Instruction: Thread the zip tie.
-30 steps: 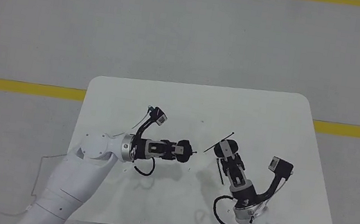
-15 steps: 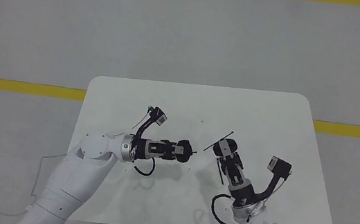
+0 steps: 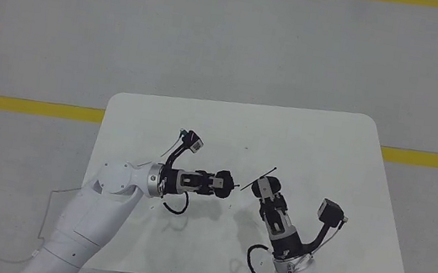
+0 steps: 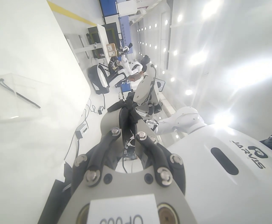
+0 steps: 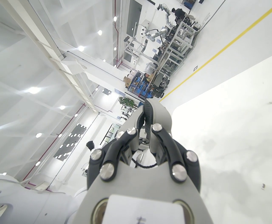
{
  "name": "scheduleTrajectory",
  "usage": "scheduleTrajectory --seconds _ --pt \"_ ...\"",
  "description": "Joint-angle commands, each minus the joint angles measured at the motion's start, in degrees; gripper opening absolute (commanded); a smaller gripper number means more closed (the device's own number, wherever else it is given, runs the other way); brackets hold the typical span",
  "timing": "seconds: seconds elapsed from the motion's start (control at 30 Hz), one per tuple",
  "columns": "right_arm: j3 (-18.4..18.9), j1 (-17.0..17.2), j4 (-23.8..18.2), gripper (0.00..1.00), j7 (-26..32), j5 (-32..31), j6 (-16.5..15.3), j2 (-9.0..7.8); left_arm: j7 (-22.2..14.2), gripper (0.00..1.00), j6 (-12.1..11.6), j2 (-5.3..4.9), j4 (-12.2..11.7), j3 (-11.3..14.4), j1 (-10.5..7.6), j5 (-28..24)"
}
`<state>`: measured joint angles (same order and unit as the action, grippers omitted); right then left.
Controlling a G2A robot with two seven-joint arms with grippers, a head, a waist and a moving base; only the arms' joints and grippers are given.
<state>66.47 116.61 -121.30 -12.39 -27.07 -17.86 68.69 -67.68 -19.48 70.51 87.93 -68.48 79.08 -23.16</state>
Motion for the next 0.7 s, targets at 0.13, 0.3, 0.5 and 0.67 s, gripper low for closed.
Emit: scheduleTrajectory --seconds 0.13,0.3,0.5,0.67 --pt "0.0 0.0 0.0 0.0 0.0 0.0 0.0 0.0 0.0 0.0 0.0 0.0 0.0 0.0 0.0 0.0" --pt "0.0 -0.1 0.0 0.0 0.0 0.0 0.1 0.01 0.0 0.0 0.0 0.0 0.0 0.0 0.0 0.0" --pt "-1.1 -0.6 0.3 0.0 -1.6 -2.8 1.1 0.23 0.0 0.0 0.0 0.0 0.0 0.0 0.0 0.0" --pt "-1.9 -0.5 0.5 0.0 -4.1 -7.3 2.2 0.39 0.0 0.0 0.0 0.0 0.0 0.0 0.0 0.0"
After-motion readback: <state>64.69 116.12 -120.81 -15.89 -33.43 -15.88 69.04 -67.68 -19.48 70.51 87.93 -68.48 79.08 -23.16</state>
